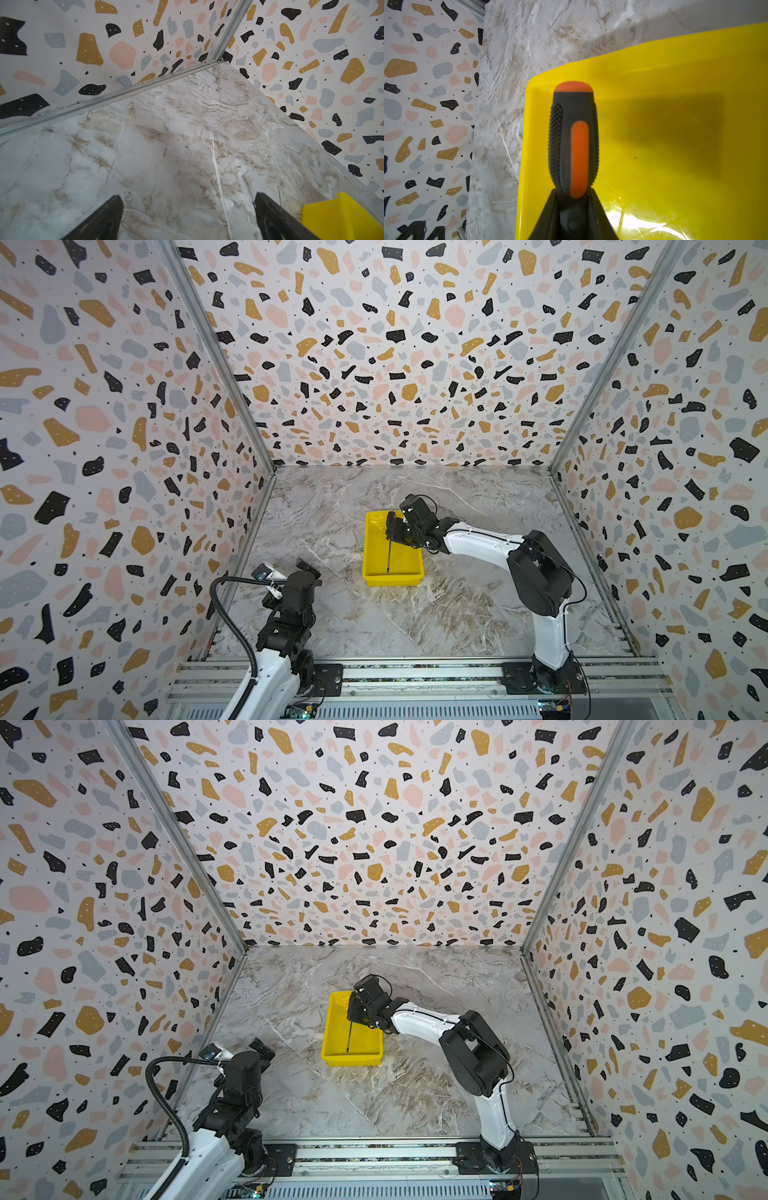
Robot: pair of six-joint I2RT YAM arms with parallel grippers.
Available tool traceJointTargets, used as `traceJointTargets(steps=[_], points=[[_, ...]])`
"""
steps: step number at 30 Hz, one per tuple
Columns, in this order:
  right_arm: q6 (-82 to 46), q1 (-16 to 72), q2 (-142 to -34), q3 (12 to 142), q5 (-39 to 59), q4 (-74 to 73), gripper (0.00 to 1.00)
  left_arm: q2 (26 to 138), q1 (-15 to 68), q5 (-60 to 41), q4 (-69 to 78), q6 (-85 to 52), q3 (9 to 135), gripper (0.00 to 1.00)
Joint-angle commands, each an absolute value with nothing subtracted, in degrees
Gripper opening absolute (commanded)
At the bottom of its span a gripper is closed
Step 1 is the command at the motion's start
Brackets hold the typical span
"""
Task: Put the screwdriver in the bin
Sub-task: 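Lift the screwdriver with the right gripper and carry it over the yellow bin, then lower the screwdriver into the yellow bin and open the right gripper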
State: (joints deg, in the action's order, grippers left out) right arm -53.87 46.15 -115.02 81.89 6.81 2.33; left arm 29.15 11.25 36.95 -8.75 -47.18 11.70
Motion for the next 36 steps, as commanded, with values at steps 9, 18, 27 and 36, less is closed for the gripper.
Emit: traceJointTargets(steps=[9,18,27,36], points=[[-55.6,46.4,-119.0,83.0,9.5,0.4,0.14,28.5,11.0,37.7,-7.8,-47.3,11.0,0.99],[-55.7,46.4,-120.4,84.9,10.2,0.6,0.19,28.4,11.0,37.8,-7.7,-47.2,11.0,0.99],[-55.6,46.4,-119.6,84.9,10.1,1.2,0.24,28.5,10.9,37.8,-7.7,-47.2,10.9,0.99],[-54.4,46.4,-117.4,84.7,9.9,2.4,0.29,28.5,11.0,37.8,-7.7,-47.2,11.0,0.99]])
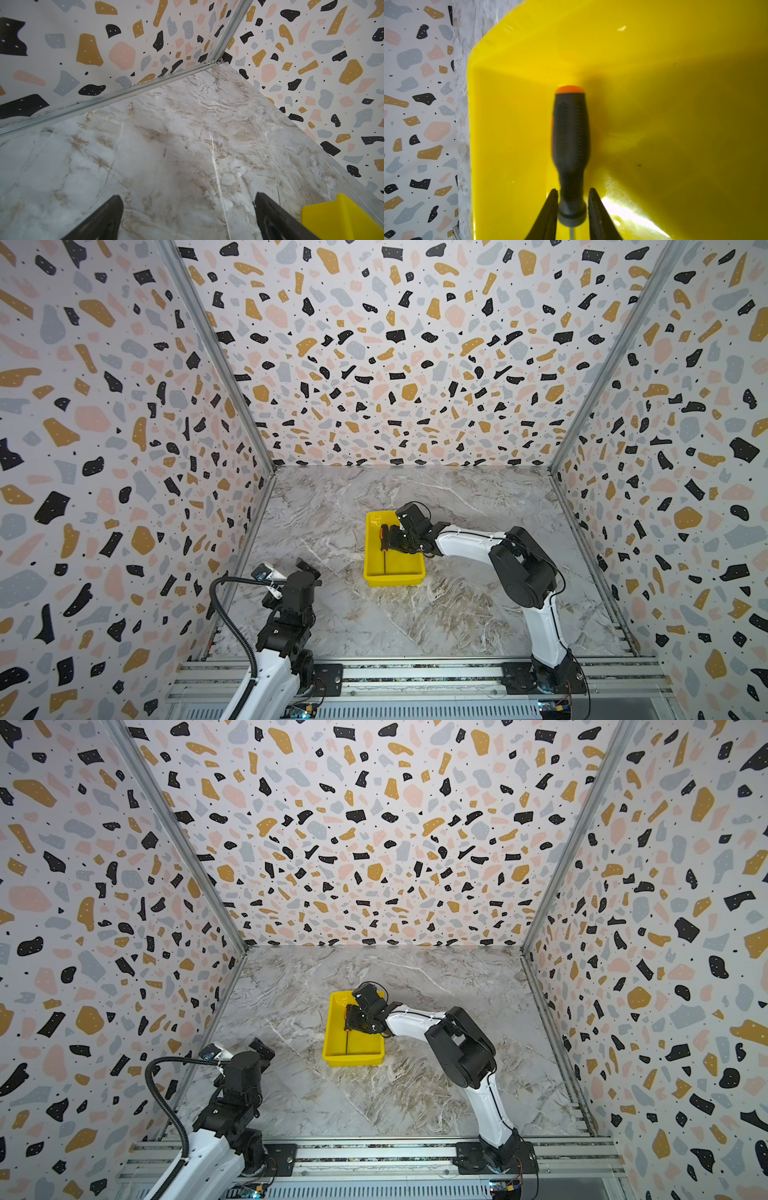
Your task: Put the screwdriver in the bin
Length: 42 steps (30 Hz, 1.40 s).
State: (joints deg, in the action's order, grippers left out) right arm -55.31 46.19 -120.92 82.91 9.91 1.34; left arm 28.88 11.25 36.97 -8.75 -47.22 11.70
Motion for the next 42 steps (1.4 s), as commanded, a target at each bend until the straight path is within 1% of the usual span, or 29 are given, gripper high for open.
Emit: traceJointTargets(steps=[1,7,9,11,16,18,20,21,22,25,26,27,31,35,38,42], points=[[-54.0,46.4,-116.8,84.6,9.5,3.0,0.3,28.5,11.0,37.8,-7.7,-47.3,10.9,0.99],[-49.5,46.3,-109.4,83.5,4.6,6.7,0.3,28.5,11.0,37.7,-7.6,-47.3,10.9,0.99],[-46.1,46.1,-106.0,83.2,1.3,9.4,0.3,28.6,11.0,37.6,-7.6,-47.3,10.9,0.99],[-41.8,46.1,-100.8,80.6,-4.9,12.1,0.3,28.6,11.0,37.6,-7.6,-47.4,10.8,0.99],[-31.5,44.9,-84.8,64.7,-23.0,14.2,0.31,28.8,11.0,37.5,-7.5,-47.4,10.8,0.99],[-27.9,44.7,-77.6,57.5,-29.7,12.9,0.31,28.9,11.0,37.6,-7.3,-47.3,10.8,0.99],[-24.7,44.5,-69.6,50.3,-35.1,10.0,0.33,29.1,11.0,37.6,-7.1,-47.4,10.7,0.99],[-22.9,44.4,-66.5,47.4,-36.2,7.7,0.36,29.3,11.0,37.6,-6.9,-47.4,10.8,0.99],[-19.9,44.1,-62.7,43.8,-36.5,4.1,0.4,29.5,11.0,37.7,-6.9,-47.4,10.8,0.99],[-12.7,43.8,-54.0,35.9,-38.4,-6.1,0.75,30.2,11.0,37.7,-6.8,-47.4,10.9,0.99],[-13.6,43.5,-52.1,33.8,-40.6,-8.3,0.82,30.4,11.0,37.7,-6.8,-47.4,11.0,0.99],[-15.1,42.9,-50.8,32.8,-41.4,-9.1,0.83,30.6,11.0,37.8,-6.8,-47.5,11.0,0.99],[-20.2,37.3,-51.2,32.0,-37.4,-8.9,0.84,30.6,11.0,38.2,-7.4,-48.0,11.2,0.99],[-18.2,30.4,-56.8,32.6,-34.9,-12.0,0.87,30.3,10.9,38.2,-7.3,-48.1,11.0,0.99],[-13.8,24.6,-63.1,31.2,-35.5,-19.2,0.91,30.6,11.0,38.3,-7.1,-48.1,10.9,0.98],[-7.4,20.8,-70.7,27.1,-38.5,-33.2,0.91,30.7,11.0,38.4,-7.5,-48.2,11.1,0.98]])
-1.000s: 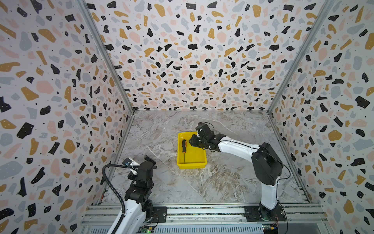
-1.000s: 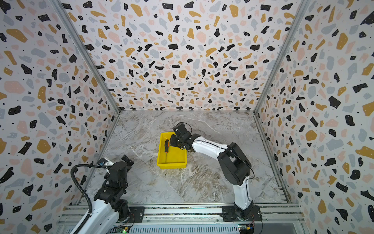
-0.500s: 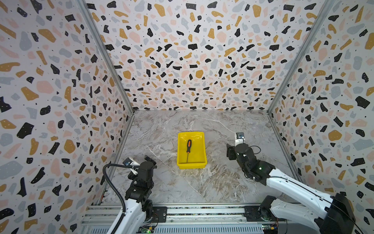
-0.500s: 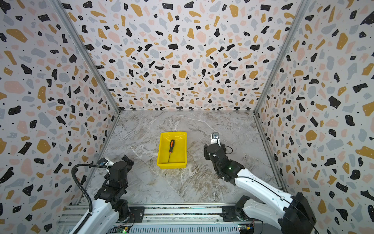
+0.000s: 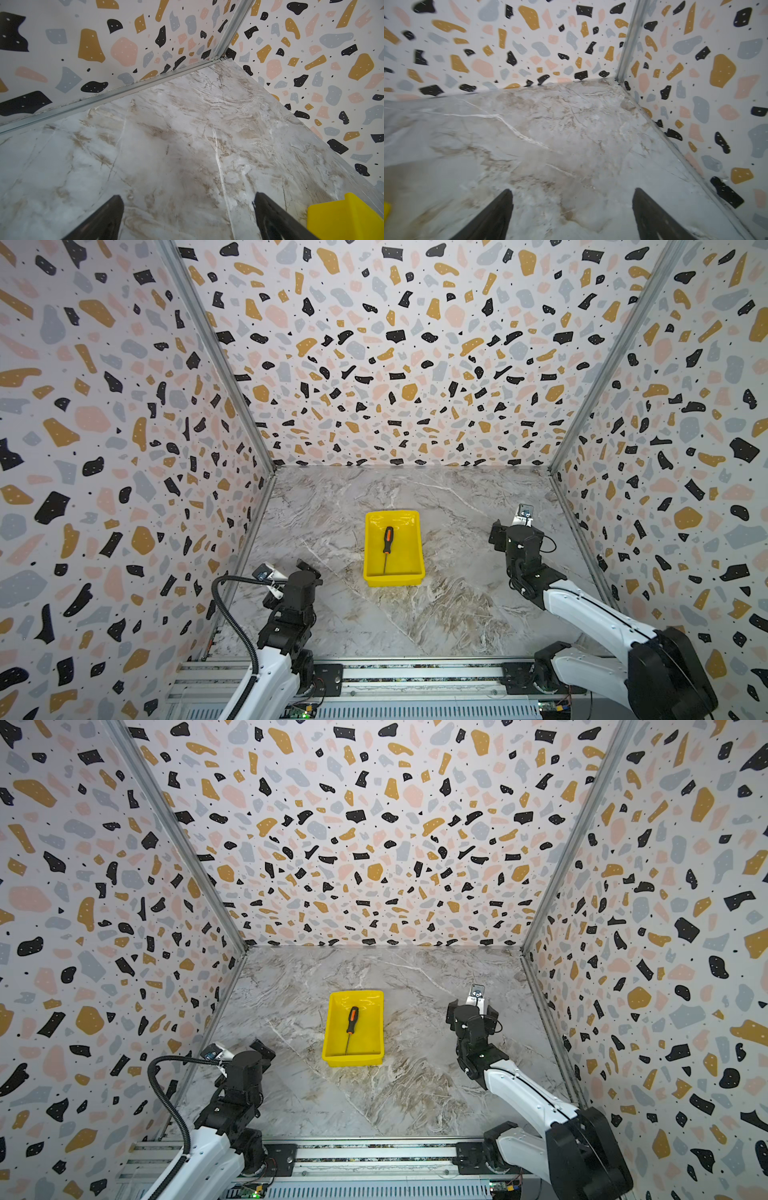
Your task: Put the screwdriver in the bin
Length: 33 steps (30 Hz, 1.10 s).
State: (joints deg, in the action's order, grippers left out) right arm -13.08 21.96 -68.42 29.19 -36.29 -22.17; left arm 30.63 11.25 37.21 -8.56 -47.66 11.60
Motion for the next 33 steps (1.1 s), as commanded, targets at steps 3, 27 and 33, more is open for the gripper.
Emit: traceJointTargets(steps=[3,27,33], points=[[-5.0,20.4,-73.3,24.8,-38.4,-37.8,0.91,30.6,10.9,38.6,-7.6,-48.3,11.1,0.98],[-2.4,14.9,-79.4,17.0,-33.5,-56.3,0.91,30.4,10.9,38.9,-7.2,-48.2,11.0,0.98],[3.4,14.7,-83.3,9.3,-29.7,-79.0,0.99,30.4,11.0,38.8,-7.2,-48.2,11.0,0.98]])
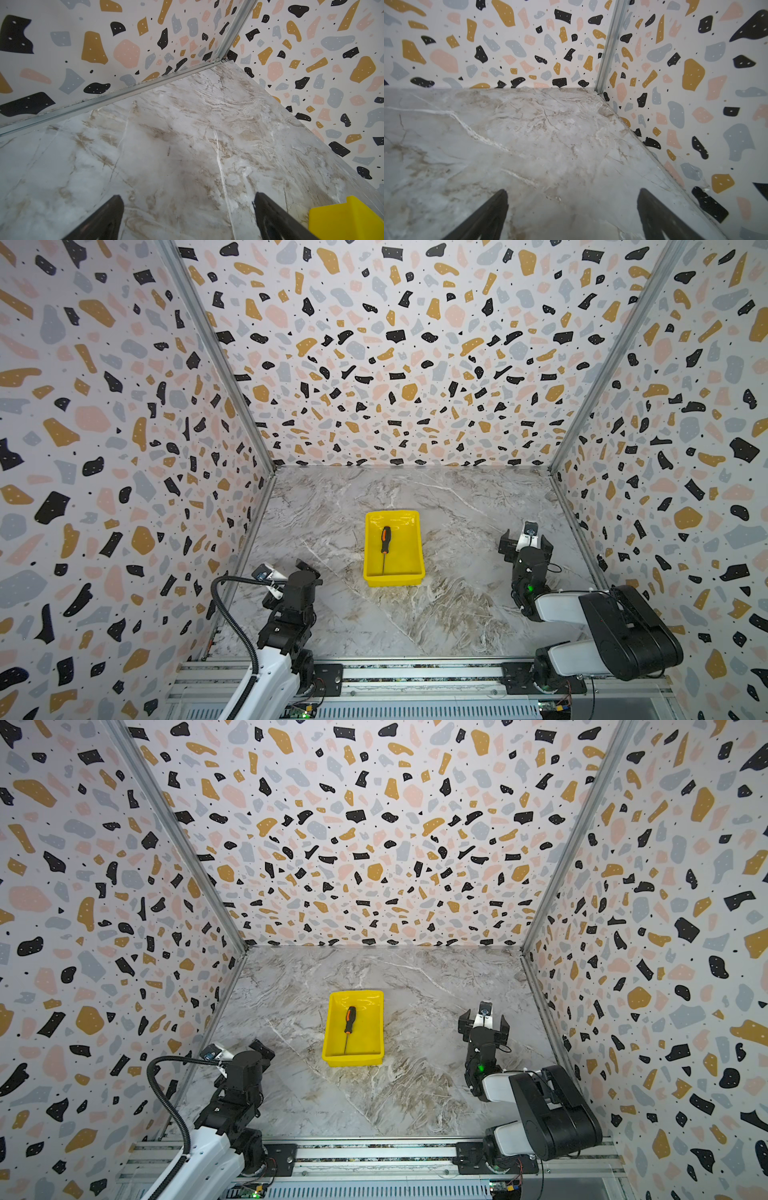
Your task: Put the screwdriver in the bin
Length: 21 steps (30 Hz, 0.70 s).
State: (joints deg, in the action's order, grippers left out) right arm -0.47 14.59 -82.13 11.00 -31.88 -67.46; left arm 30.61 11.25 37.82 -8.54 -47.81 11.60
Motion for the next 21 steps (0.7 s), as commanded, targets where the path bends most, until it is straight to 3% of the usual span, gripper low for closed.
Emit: traceJointTargets(steps=[1,8,13,16,21], points=[[3.6,14.6,-82.6,9.4,-27.8,-77.1,0.99,30.4,11.0,38.8,-7.3,-48.2,11.0,0.98],[3.2,13.9,-82.8,9.8,-26.4,-76.5,0.99,30.6,11.0,38.7,-6.9,-48.1,10.9,0.98],[0.1,8.7,-82.3,7.9,-15.7,-75.7,0.99,30.8,10.9,37.7,-6.1,-47.9,10.7,0.98],[2.8,10.8,-87.4,6.6,-18.5,-86.2,0.99,32.0,11.0,36.6,-5.1,-47.4,10.8,1.0],[2.0,10.1,-86.1,7.6,-16.9,-81.9,0.99,34.2,11.0,35.3,-5.1,-47.9,11.5,1.0]])
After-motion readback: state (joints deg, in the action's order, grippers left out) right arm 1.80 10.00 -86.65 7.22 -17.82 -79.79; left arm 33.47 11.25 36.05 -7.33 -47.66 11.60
